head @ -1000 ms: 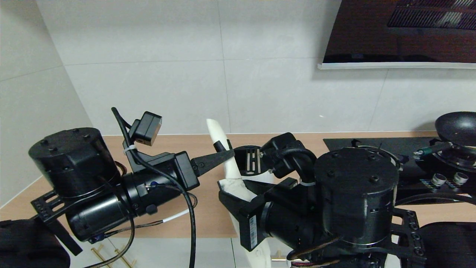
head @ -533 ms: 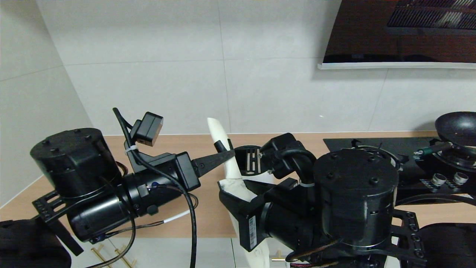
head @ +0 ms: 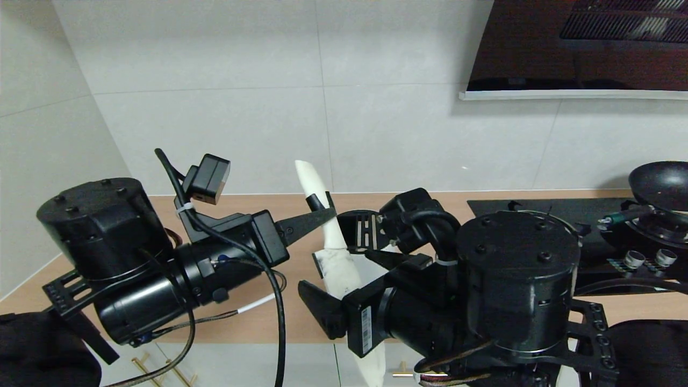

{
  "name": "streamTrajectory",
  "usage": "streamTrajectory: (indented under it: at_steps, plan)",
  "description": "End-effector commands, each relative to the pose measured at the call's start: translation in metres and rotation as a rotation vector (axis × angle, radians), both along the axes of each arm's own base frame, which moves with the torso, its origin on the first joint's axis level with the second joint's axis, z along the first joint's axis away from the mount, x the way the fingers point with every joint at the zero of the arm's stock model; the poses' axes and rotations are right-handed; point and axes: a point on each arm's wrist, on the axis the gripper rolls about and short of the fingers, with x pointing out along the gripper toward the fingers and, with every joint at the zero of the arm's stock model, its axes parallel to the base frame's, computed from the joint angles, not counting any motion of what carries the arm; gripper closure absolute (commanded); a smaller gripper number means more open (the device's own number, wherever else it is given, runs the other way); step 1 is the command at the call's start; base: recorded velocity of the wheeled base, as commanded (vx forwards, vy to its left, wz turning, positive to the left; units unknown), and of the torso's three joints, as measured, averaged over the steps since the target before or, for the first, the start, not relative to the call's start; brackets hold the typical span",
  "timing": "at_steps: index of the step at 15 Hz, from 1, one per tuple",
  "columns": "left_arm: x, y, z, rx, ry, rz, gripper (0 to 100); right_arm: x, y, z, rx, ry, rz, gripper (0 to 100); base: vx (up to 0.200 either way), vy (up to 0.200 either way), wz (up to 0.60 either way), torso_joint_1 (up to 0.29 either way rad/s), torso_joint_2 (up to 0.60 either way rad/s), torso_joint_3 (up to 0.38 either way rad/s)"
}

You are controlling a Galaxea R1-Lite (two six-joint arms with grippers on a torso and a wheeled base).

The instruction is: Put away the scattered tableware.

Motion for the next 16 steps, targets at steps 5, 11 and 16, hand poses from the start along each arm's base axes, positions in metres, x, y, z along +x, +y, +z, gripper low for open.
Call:
streamTrajectory:
  at_steps: [5, 11, 16]
  plan:
    - [0.003, 0.007, 0.054, -0.022, -0.063, 0.106, 100, 0.013, -0.048, 0.044, 0.126, -0.092, -0.119, 0, 0.0, 0.0, 0.0, 0.0, 0.0, 0.0]
    - [0.048, -0.014, 0.096, 0.205, -0.172, 0.579, 100, 0.048, -0.129, 0.079, 0.161, -0.2, -0.358, 0, 0.0, 0.0, 0.0, 0.0, 0.0, 0.0]
    - [0.049, -0.054, 0.073, 0.333, -0.253, 0.704, 100, 0.058, -0.126, 0.067, 0.119, -0.165, -0.368, 0, 0.0, 0.0, 0.0, 0.0, 0.0, 0.0]
